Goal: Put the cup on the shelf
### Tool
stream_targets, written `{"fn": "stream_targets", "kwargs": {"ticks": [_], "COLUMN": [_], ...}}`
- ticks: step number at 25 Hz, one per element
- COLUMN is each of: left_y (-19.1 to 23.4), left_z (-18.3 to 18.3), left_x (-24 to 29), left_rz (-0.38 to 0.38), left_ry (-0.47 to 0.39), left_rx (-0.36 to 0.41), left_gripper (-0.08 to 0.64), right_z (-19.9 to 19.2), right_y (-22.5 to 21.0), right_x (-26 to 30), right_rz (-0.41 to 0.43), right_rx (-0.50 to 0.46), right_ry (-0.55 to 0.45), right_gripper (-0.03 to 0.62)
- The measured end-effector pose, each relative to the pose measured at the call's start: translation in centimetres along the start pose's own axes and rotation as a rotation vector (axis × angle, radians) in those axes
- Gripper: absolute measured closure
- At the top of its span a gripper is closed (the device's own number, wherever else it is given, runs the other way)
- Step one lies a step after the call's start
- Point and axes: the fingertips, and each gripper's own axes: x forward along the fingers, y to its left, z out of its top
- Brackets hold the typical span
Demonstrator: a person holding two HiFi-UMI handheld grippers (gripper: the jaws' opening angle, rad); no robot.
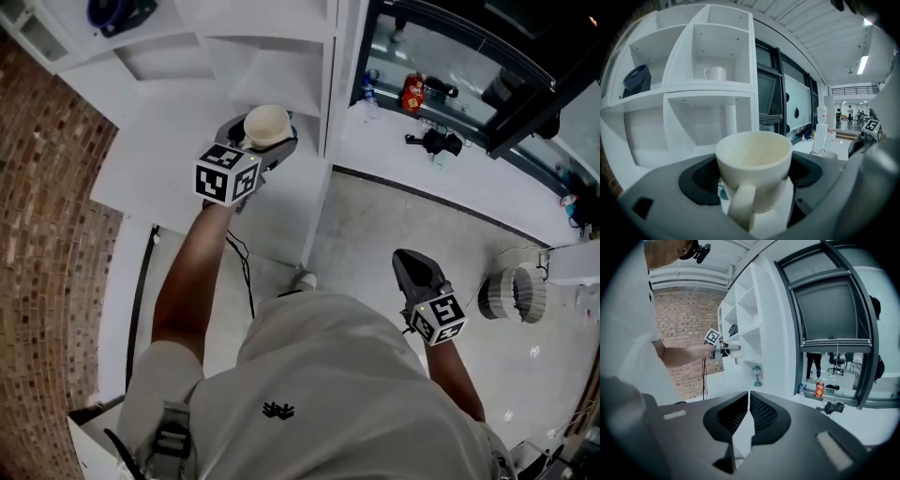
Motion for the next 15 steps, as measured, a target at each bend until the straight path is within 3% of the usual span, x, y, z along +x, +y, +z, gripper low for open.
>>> {"fn": "stream_targets", "kwargs": {"ticks": [15], "left_y": [8.2], "left_z": [2.0], "left_x": [9.3], "left_rz": [-0.081], "left_ry": [0.019], "left_rx": [0.051], "left_gripper": [0.14], "right_z": [-0.6], "right_y": [-0.4], "right_x": [2.1], "right_rz": [-0.224], "right_rx": [0.094], "right_ry": [-0.006], "right_gripper": [0.566]}}
